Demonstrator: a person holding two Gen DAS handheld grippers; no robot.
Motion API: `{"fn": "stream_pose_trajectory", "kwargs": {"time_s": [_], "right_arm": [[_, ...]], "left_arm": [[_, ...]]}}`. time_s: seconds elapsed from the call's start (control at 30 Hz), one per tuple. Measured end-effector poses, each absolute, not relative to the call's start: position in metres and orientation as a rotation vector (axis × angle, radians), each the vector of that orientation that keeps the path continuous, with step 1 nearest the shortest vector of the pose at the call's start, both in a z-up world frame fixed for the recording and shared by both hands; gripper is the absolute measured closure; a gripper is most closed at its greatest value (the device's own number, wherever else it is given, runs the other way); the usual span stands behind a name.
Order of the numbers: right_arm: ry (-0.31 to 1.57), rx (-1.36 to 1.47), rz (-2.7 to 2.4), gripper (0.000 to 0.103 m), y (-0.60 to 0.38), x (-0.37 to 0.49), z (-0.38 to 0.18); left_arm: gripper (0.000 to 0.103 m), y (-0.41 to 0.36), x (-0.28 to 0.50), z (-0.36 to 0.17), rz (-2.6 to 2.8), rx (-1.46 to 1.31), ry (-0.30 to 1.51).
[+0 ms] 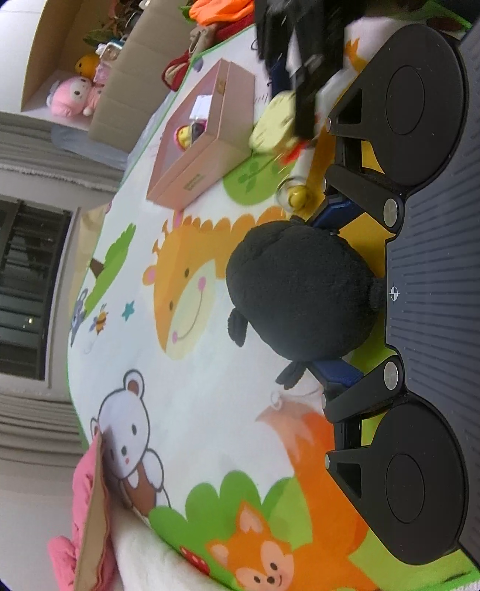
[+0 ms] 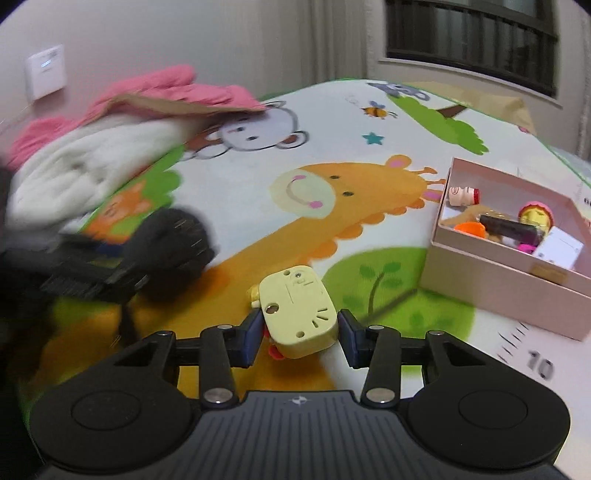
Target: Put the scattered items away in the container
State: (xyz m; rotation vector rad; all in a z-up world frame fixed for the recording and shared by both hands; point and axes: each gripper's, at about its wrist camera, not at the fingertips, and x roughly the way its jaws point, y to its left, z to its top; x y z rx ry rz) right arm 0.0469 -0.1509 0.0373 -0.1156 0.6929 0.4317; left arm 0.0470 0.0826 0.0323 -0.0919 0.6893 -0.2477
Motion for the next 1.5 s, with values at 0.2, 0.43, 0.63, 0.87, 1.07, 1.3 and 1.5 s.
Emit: {"fn": "stream_pose_trajectory", "kwargs": {"time_s": [0.2,0.43,0.63,0.87,1.07,1.3,1.5], "right_arm": [[0.702,-0.311,0.287,0.057,-0.192,0.018,0.030],[0.665,-0.228,0.089,0.033,-0.227,0.014,0.023],[0.663,-0.169,0.060,0.020,-0.223,0.012,-0.001],[0.630,-0.105,-0.001,0.006,-0.227,0.010,-0.014],[0.629,-0.087,0.005,0.006,-0.222,0.007,-0.006],[0.624,-0.171,-0.160,0.007,-0.232,0.022,0.000],[0.594,-0.062,-0.075,0.006,-0.241,0.015,0.014]], "left_arm": [[0.026,0.046,0.039,0.032,-0.329,-0.085,0.705],[0.019,0.020,0.026,0.033,-0.352,-0.022,0.700],[0.009,0.018,0.018,0.029,-0.323,0.043,0.715],[0.008,0.014,0.017,0.024,-0.254,0.039,0.749],[0.006,0.012,0.014,0.028,-0.237,0.051,0.737],[0.006,0.014,0.014,0.029,-0.239,0.046,0.735],[0.006,0.017,0.016,0.028,-0.242,0.038,0.743]]}}
